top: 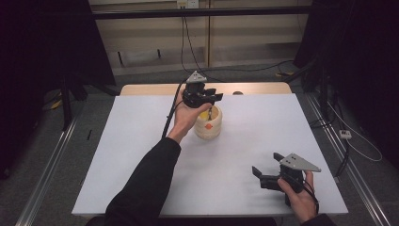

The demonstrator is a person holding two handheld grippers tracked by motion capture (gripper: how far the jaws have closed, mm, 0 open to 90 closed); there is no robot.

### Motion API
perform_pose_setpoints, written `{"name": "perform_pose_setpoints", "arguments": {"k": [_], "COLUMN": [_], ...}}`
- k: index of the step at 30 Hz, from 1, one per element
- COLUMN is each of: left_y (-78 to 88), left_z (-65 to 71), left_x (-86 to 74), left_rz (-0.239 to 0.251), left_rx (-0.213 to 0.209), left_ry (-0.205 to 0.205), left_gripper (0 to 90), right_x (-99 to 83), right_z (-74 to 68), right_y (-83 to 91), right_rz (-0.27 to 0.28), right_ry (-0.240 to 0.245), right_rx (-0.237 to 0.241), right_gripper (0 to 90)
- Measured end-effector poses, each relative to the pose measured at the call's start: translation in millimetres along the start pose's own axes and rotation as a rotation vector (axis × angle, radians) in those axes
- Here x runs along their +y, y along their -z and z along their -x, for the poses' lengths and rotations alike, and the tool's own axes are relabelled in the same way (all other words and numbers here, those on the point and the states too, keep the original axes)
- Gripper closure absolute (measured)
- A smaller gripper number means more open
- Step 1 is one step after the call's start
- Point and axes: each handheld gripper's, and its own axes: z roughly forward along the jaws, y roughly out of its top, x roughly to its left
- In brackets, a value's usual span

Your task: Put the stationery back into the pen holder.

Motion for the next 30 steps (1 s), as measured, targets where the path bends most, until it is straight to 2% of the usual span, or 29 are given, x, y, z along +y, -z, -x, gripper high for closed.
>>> {"name": "perform_pose_setpoints", "arguments": {"k": [3, 6, 12, 20, 24, 30], "left_y": [3.3, 7.7, 19.1, 37.1, 45.6, 54.4], "left_z": [0.4, -1.8, -8.6, -10.1, -7.1, -4.5], "left_x": [-0.6, -1.8, -2.9, -2.3, -8.7, -17.6], "left_rz": [-0.003, -0.005, -0.035, -0.038, -0.031, -0.047], "left_rx": [0.011, 0.026, 0.067, 0.087, 0.094, 0.093], "left_ry": [-0.001, 0.023, 0.045, 0.033, 0.052, 0.042], "left_gripper": [44.6, 34.3, 20.2, 12.6, 10.2, 8.3], "right_x": [0.0, 0.2, -0.1, -0.4, -0.2, -0.7], "right_z": [-0.8, -0.8, -1.3, -0.2, -0.3, 0.7], "right_y": [0.0, -0.4, -2.0, -2.0, -2.8, -2.4], "right_rz": [0.000, 0.000, -0.005, -0.001, 0.001, -0.003], "right_ry": [0.009, 0.007, 0.011, 0.002, 0.004, 0.002], "right_rx": [0.001, 0.000, 0.007, 0.004, 0.007, 0.005], "right_gripper": [4.0, 4.0, 4.0, 3.9, 3.9, 3.9]}}
